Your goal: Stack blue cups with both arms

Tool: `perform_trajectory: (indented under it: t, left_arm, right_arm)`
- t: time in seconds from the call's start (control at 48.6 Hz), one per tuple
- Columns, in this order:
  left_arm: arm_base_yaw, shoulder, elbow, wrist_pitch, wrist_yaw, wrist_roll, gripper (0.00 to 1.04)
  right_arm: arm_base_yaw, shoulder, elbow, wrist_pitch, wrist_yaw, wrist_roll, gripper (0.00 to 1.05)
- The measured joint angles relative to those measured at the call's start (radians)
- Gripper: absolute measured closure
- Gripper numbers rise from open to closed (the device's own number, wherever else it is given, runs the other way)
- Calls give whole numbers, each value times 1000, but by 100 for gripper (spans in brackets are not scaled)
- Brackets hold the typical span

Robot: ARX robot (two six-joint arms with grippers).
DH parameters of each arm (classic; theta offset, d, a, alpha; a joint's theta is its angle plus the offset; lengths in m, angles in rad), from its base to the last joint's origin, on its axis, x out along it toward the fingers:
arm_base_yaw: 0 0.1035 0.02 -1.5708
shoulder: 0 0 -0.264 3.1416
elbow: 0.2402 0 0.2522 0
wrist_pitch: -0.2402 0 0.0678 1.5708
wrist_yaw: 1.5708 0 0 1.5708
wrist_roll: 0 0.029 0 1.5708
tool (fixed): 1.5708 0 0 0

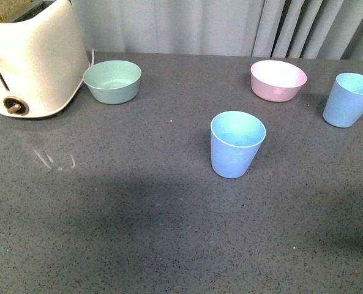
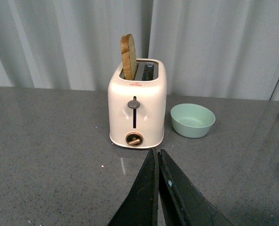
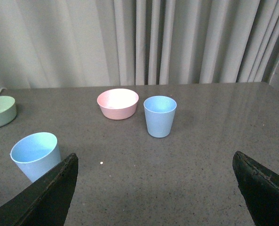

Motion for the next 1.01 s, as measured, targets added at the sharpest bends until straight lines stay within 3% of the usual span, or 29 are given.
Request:
perform_trajectory:
  t: [0.576, 0.679, 1.009]
  left_arm:
    - [0, -169, 0, -169, 0, 0, 103]
    - [0, -311, 0, -336, 0, 0, 103]
    - [0, -338, 0, -346, 0, 0, 103]
  right_arm:
    - [0, 0, 0, 0, 0, 0, 9]
    - [0, 0, 0, 0, 0, 0, 9]
    - [0, 0, 0, 0, 0, 0, 9]
